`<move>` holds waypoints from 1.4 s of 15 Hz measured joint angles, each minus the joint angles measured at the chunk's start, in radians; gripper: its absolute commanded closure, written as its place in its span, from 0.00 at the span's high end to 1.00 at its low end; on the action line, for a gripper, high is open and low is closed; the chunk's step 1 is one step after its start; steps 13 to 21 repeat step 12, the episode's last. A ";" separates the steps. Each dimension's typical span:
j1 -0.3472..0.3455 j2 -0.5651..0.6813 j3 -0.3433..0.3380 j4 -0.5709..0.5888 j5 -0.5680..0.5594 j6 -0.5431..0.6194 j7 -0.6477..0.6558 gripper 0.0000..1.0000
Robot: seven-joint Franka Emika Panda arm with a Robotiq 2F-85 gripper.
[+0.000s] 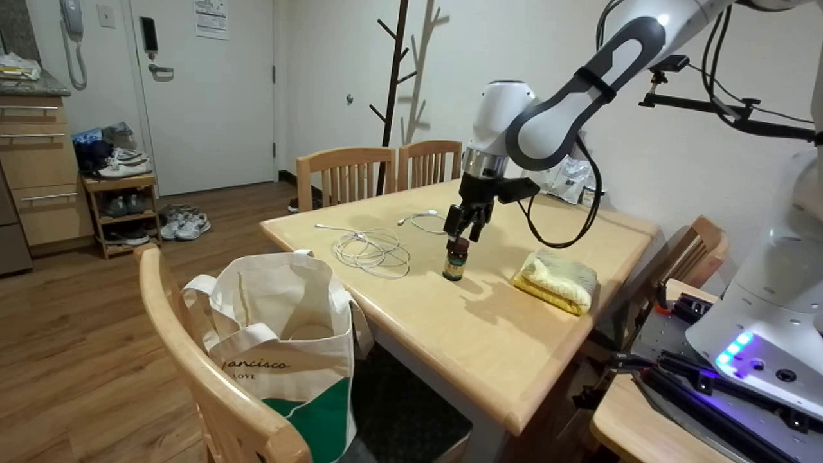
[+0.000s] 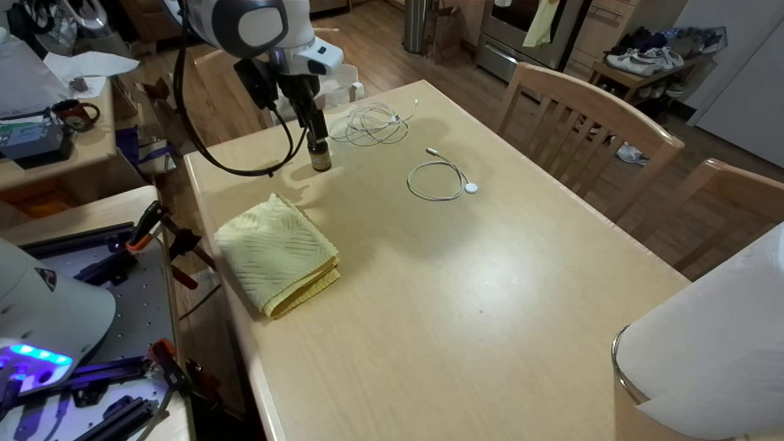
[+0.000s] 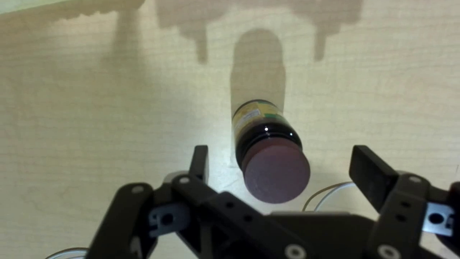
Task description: Pick the lid on the table and put it on the bottle
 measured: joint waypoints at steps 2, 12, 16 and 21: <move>-0.001 -0.020 -0.006 0.002 0.000 -0.003 0.000 1.00; -0.039 -0.098 -0.030 -0.054 0.002 -0.013 0.000 1.00; -0.039 -0.098 -0.030 -0.054 0.002 -0.013 0.000 1.00; -0.039 -0.098 -0.030 -0.054 0.002 -0.013 0.000 1.00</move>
